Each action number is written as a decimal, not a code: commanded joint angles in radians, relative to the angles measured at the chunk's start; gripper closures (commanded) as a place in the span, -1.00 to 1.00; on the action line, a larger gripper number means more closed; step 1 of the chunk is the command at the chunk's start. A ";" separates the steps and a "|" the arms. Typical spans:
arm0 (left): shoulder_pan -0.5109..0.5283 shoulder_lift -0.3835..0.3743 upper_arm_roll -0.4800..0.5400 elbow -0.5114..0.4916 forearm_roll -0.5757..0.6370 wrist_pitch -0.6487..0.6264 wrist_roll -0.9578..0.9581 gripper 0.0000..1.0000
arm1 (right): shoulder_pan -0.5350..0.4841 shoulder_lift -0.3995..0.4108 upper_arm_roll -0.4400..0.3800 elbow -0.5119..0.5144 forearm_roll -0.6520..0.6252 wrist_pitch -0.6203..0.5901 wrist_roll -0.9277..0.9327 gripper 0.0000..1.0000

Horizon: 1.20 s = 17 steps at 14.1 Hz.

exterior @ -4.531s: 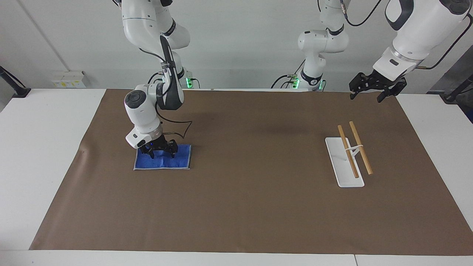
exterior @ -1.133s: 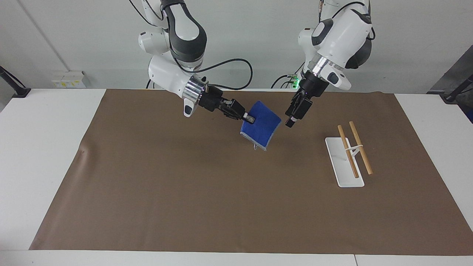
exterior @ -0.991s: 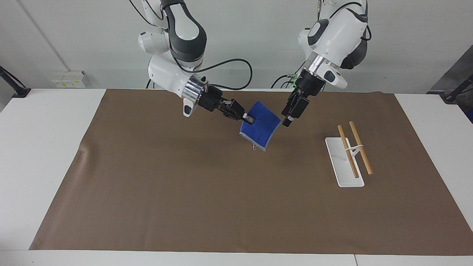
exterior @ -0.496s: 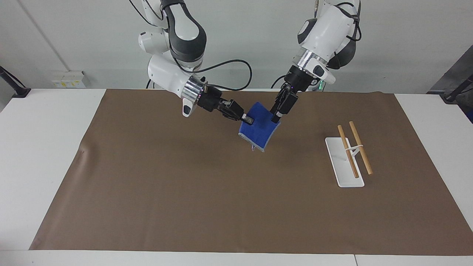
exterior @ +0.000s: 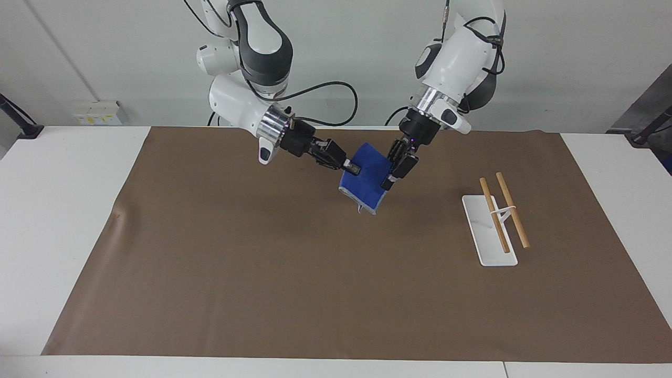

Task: Right arm passes towel to left arm to hang
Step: 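Grasp the towel with the left gripper beside the right gripper, then open the right gripper and withdraw while the left gripper carries the towel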

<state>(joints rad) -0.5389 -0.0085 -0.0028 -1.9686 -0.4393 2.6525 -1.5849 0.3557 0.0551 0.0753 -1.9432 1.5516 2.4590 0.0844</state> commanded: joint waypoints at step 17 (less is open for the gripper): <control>0.128 -0.011 0.026 0.019 0.186 -0.054 0.157 1.00 | -0.069 -0.020 -0.005 -0.029 -0.509 0.092 0.012 -1.00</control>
<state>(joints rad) -0.4604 -0.0088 0.0284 -1.9443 -0.2801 2.6240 -1.4417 0.3328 0.0438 0.0656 -1.9485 1.1836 2.5532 0.0874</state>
